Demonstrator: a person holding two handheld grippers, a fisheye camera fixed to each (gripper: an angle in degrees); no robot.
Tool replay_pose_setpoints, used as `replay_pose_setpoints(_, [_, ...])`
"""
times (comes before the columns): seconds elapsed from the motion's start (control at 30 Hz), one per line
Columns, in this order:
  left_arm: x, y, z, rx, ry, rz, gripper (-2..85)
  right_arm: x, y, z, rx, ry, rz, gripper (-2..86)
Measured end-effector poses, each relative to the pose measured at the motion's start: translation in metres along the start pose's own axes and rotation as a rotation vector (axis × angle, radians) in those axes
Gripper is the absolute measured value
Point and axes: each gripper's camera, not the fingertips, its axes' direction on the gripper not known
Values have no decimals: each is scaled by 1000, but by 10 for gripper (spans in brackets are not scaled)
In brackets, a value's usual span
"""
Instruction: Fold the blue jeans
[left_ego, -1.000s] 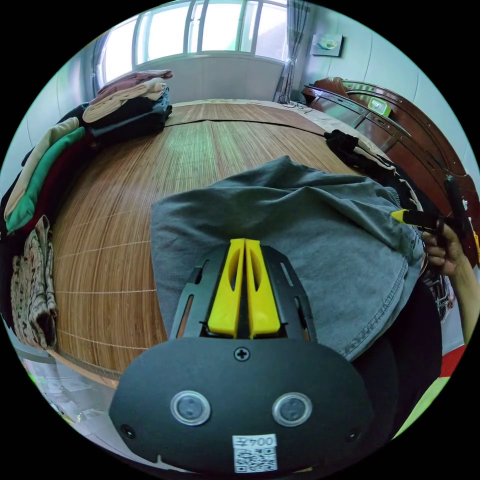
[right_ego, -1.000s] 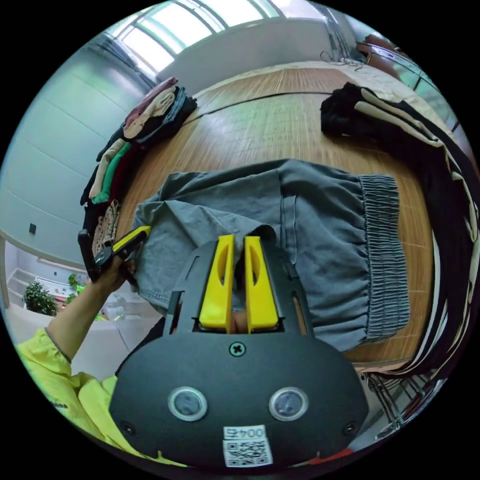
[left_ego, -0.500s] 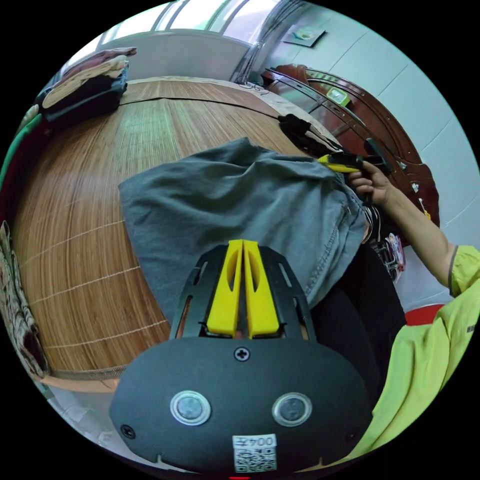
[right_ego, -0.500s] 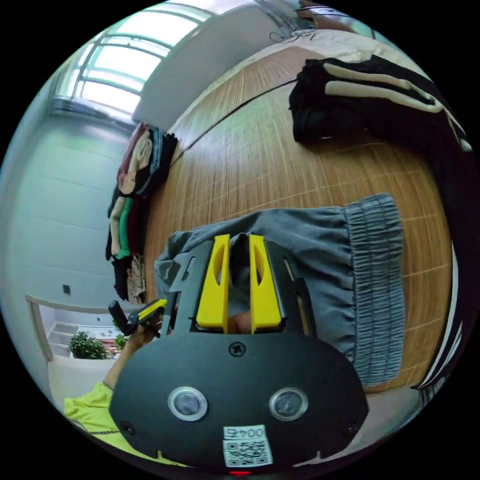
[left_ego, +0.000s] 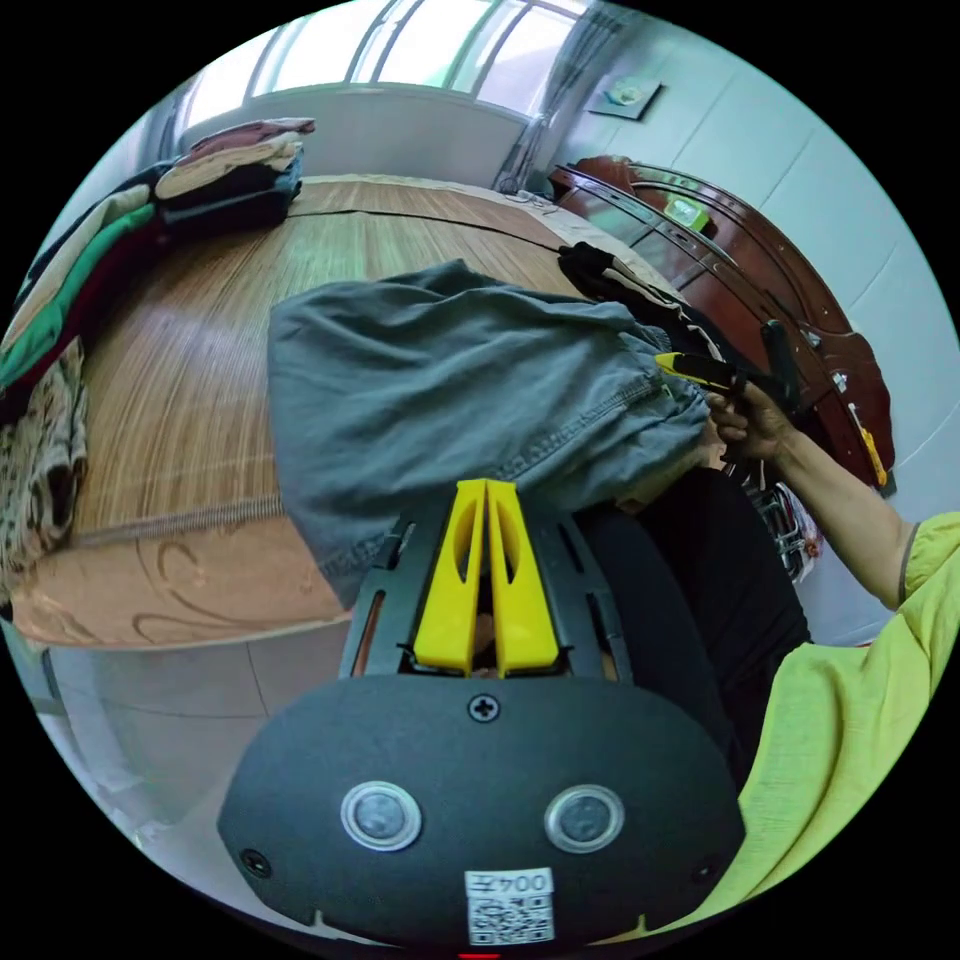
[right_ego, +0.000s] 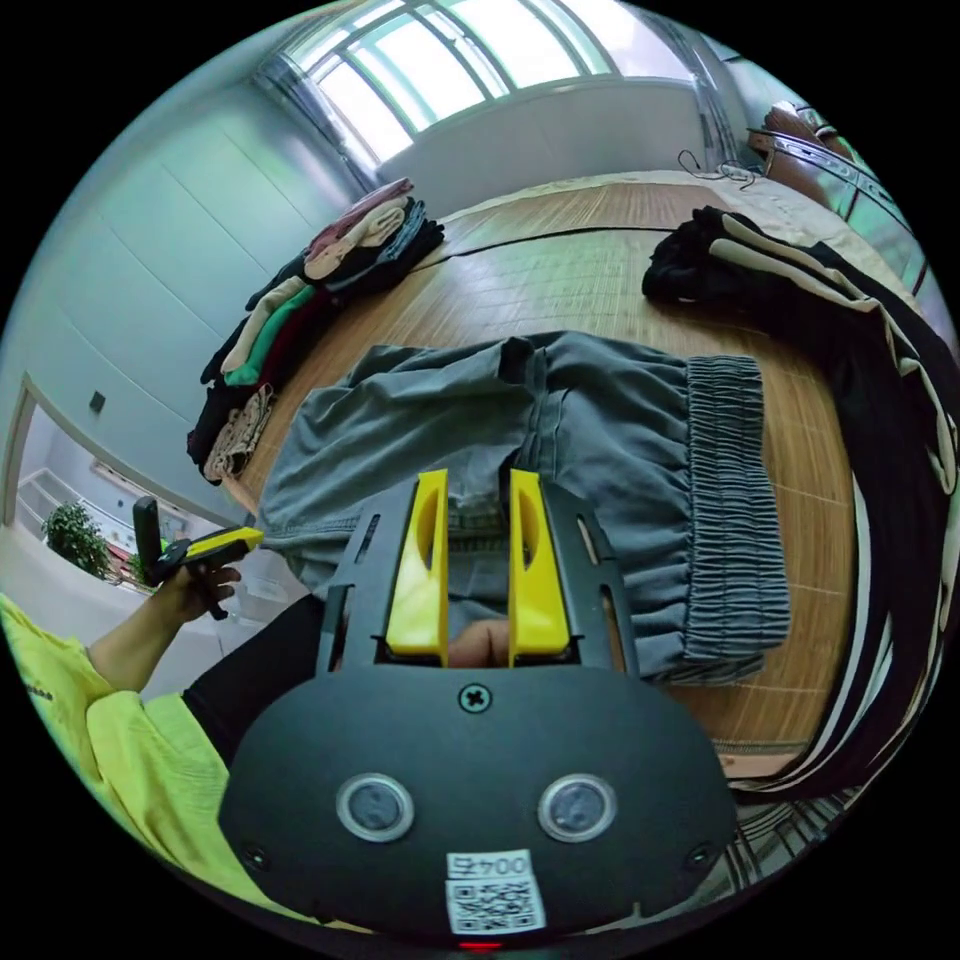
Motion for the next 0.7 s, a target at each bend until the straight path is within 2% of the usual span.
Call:
replay_pose_setpoints(0.1, [-4, 21, 6, -32, -17, -43, 1, -13, 2, 0, -80, 57, -51, 7])
replay_pose_setpoints(0.23, [-9, 36, -2, 5, -38, -78, 1, -13, 32, -41, -5, -29, -99, 2])
replay_pose_setpoints(0.37, [-12, 41, 4, 9, -41, -97, 2, 17, 61, -31, -92, -49, 14, 41])
replay_pose_setpoints(0.43, [-8, 38, 9, 7, -48, -88, 2, 18, 63, -33, -47, -56, 43, 71])
replay_pose_setpoints(0.57, [21, 25, 22, 33, -59, 13, 2, 3, 61, -37, 36, -48, 9, 113])
replay_pose_setpoints(0.7, [59, 11, 41, 41, -49, 184, 2, -15, 50, -26, 3, -26, -67, 100])
